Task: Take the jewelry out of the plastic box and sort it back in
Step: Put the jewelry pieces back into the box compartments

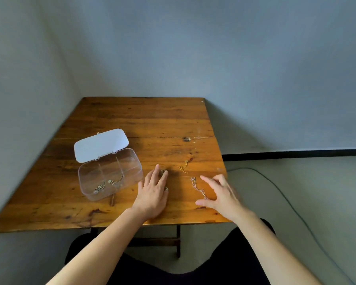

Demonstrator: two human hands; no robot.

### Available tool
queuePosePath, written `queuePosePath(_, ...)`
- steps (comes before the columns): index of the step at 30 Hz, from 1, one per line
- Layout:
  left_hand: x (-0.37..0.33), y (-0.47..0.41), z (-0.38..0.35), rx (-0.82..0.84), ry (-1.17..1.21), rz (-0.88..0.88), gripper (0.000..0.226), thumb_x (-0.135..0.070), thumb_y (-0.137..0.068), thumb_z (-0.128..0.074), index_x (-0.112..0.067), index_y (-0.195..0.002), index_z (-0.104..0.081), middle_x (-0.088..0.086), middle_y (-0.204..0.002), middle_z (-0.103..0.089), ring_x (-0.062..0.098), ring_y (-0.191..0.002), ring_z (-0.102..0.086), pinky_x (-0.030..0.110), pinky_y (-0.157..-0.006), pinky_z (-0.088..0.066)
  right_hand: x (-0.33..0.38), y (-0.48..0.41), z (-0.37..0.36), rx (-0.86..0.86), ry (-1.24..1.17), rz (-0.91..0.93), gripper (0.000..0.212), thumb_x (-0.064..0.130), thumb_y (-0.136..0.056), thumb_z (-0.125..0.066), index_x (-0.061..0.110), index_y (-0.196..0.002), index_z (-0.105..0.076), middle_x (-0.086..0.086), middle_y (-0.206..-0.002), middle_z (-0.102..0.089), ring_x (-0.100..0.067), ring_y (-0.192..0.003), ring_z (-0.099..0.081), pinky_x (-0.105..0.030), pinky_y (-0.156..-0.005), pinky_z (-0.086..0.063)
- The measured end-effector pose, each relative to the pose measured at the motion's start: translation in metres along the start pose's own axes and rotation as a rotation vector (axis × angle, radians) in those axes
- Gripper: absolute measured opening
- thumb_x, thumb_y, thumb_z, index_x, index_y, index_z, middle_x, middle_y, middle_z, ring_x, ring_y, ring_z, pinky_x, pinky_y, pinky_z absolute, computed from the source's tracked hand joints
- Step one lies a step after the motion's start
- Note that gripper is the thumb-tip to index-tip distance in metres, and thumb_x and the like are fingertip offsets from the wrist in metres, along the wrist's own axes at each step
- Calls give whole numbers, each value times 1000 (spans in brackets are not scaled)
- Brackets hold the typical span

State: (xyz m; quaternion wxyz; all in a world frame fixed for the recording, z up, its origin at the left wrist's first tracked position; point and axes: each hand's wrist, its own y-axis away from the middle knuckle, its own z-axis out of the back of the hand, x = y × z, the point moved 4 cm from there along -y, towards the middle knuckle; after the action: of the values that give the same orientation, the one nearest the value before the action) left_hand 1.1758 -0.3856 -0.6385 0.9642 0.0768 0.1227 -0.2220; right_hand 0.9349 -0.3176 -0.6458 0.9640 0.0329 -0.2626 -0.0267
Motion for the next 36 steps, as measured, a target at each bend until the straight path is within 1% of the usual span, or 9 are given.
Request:
queuePosePath(5,2,-8,1,33,-55,-65,52,-35,-106,-26,-21,-156,-19,2,-166,-8,26,-151,-7,51,-118,-13,9,-24,4,43,213,80,95,81,-71,-51,41,-155,-34,2,-114,-40,-18,-106,-45,-34,-95,-44)
queuePosePath(10,-5,10,5,-195,-68,-233,41,-6,-93,-62,-3,-133,-58,14,-141,-56,31,-126,-54,40,-102,-48,21,-27,4,-1,98,147,61,55,-82,-69,33,-138,-59,3,-97,-43,-18,-84,-49,-33,-70,-48)
queuePosePath(13,-7,19,6,-258,-59,-270,42,5,-78,-75,1,-118,-68,16,-121,-69,31,-106,-66,35,-86,-58,25,-18,1,-76,-39,183,44,39,-86,-75,22,-127,-71,5,-91,-47,-14,-75,-50,-32,-62,-46)
queuePosePath(16,-11,17,12,-215,-80,-270,36,3,-89,-61,0,-125,-64,14,-129,-65,30,-110,-60,38,-91,-54,26,-14,-3,-127,-103,192,32,34,-89,-75,18,-116,-77,9,-91,-53,-1,-73,-50,-15,-65,-40)
queuePosePath(19,-15,13,16,-176,-145,-252,31,-3,-99,-47,-6,-126,-59,9,-129,-62,26,-114,-53,35,-96,-47,30,-13,-4,-148,-100,174,23,31,-90,-76,17,-107,-80,9,-92,-62,-5,-76,-56,-6,-67,-36)
queuePosePath(24,-25,7,21,-114,-208,-179,28,3,-94,-50,-10,-116,-61,7,-114,-65,25,-107,-54,31,-90,-48,45,-11,-2,-116,3,193,18,26,-96,-69,14,-105,-81,0,-101,-69,-17,-85,-66,-24,-74,-53)
queuePosePath(28,-29,-1,23,-43,-232,-132,24,2,-95,-50,-10,-108,-66,7,-108,-67,24,-103,-56,32,-90,-51,52,-10,0,-76,63,155,18,24,-97,-66,13,-106,-77,-2,-104,-67,-17,-83,-63,-23,-71,-51)
queuePosePath(33,-20,4,35,-33,-3,-19,28,-2,-88,-53,-12,-101,-76,8,-102,-73,25,-95,-65,35,-83,-56,57,-15,1,-5,46,40,14,22,-90,-70,14,-101,-75,-1,-96,-66,-17,-83,-65,-28,-73,-58)
queuePosePath(36,-7,15,48,-116,183,-8,21,-7,-86,-61,-14,-99,-77,4,-97,-75,18,-86,-67,29,-78,-57,57,-22,4,17,-37,-25,11,23,-88,-74,18,-98,-76,2,-92,-71,-11,-81,-67,-23,-71,-57)
